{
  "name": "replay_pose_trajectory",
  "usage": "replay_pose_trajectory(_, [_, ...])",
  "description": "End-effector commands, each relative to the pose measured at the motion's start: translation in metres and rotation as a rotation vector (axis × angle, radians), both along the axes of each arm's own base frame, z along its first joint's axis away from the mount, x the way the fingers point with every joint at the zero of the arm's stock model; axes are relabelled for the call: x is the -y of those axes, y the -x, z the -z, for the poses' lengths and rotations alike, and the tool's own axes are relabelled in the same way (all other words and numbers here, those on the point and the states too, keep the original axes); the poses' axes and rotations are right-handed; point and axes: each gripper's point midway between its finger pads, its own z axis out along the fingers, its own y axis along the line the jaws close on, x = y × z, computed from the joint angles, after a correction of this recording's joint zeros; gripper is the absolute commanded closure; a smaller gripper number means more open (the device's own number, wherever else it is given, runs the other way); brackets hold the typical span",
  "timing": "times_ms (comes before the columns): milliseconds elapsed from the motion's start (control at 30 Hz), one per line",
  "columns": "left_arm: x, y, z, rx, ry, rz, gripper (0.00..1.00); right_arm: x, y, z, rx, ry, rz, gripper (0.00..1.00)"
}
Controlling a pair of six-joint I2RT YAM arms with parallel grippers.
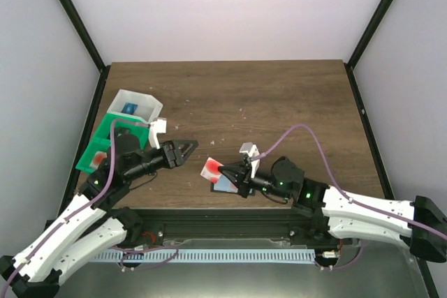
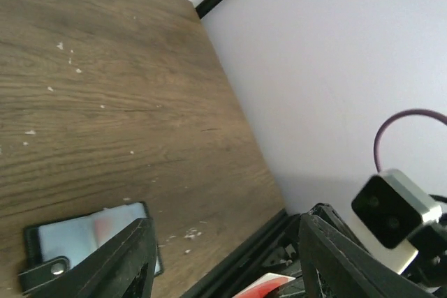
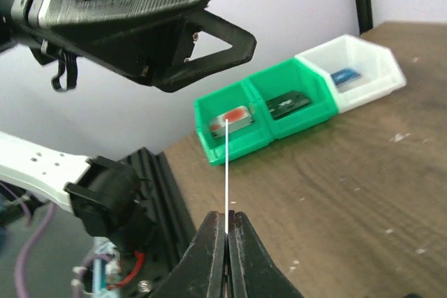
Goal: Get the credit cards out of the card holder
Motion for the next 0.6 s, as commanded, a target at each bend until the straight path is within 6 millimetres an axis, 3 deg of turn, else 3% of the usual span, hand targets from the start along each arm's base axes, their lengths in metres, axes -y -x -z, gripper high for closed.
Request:
replay_pose_trajectory(0, [-0.007,0.007,0.006,0.074,-0.12,0.036,0.42,-0.008,0.005,-0.044,-0.214,-0.219,-0.042,1.0])
replay_pose_trajectory(233, [0.015,0.051,-0.017,0.164,-0.046,0.322,0.43,-0.029,0.011,-0.046,-0.311,-0.224,-0.188,1.0])
replay_pose_trajectory(367, [0.018,0.067,-0.021,0.169,-0.026,0.41,0.43,-0.021,0.012,-0.054,-0.345,-0.292,-0.198,0.99])
replay_pose_trajectory(567, [0.001,0.046,-0.038,0.185,-0.051,0.228,0.46,-0.024,0.008,-0.055,-0.415,-0.372,-0.203,0.99])
